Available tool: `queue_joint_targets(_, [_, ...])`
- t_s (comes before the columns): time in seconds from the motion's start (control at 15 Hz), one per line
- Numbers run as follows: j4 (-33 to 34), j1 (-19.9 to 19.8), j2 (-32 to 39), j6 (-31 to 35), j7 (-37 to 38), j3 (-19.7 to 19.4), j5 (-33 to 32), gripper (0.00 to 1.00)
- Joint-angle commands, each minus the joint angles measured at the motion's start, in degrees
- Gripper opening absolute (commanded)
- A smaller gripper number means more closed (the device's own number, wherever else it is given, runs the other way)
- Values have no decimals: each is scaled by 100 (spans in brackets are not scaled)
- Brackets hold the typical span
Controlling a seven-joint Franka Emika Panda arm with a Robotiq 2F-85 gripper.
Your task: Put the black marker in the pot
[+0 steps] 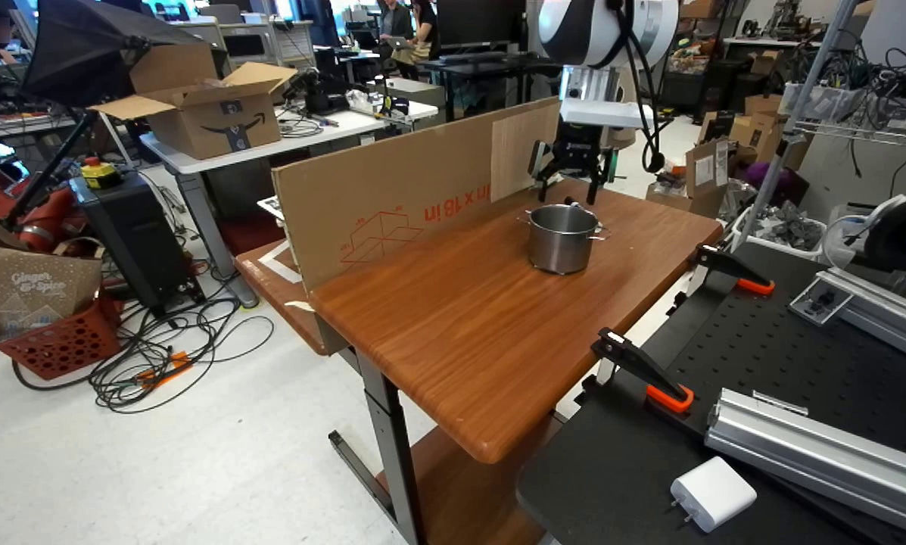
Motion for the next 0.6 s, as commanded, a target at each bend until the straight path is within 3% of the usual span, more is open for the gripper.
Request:
queue_joint_targets(0.0, [266,-28,257,4,132,20,-21,75])
queue_joint_targets(0.07, [283,-20,276,14,153,12,-28,74])
queue_joint_targets(0.53, [380,-31,257,0,214,16,-14,20])
